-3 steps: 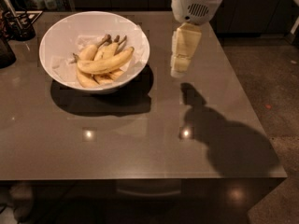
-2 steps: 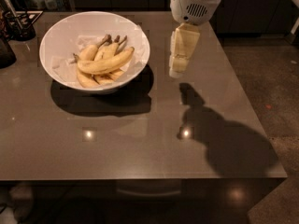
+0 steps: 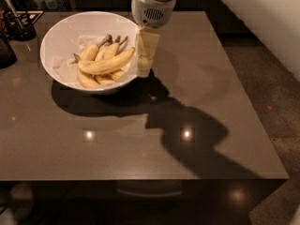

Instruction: Pick banana from white bowl

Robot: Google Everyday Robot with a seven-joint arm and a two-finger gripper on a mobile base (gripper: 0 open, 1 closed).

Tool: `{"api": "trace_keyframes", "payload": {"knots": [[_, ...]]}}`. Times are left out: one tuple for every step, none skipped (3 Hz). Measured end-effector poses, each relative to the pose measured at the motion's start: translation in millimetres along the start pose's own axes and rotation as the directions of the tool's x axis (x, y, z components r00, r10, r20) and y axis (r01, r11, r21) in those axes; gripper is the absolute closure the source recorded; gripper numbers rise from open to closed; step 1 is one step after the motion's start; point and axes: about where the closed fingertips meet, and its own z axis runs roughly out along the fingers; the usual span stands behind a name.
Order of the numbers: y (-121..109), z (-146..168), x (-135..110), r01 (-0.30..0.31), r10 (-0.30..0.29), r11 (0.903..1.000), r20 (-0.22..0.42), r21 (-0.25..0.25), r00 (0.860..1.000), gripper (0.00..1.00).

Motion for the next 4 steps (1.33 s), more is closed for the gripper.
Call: {"api": "trace_keyframes", "payload": {"knots": [[-11.6,16.8,-38.7,0.031,-0.03,0.9992,0.013,-0.027,0.999,0.0],[-18.4,34.5,-67.6,0.056,-0.054,0.9967,0.023,-0.06,0.998,0.0],[-19.9,54.5,-80.7,0.054,-0.052,0.9936,0.026,-0.099,0.998,0.0],[-20.5,76.7,-85.0,0.035,-0.032,0.9893,0.023,-0.142,0.999,0.0]]}}
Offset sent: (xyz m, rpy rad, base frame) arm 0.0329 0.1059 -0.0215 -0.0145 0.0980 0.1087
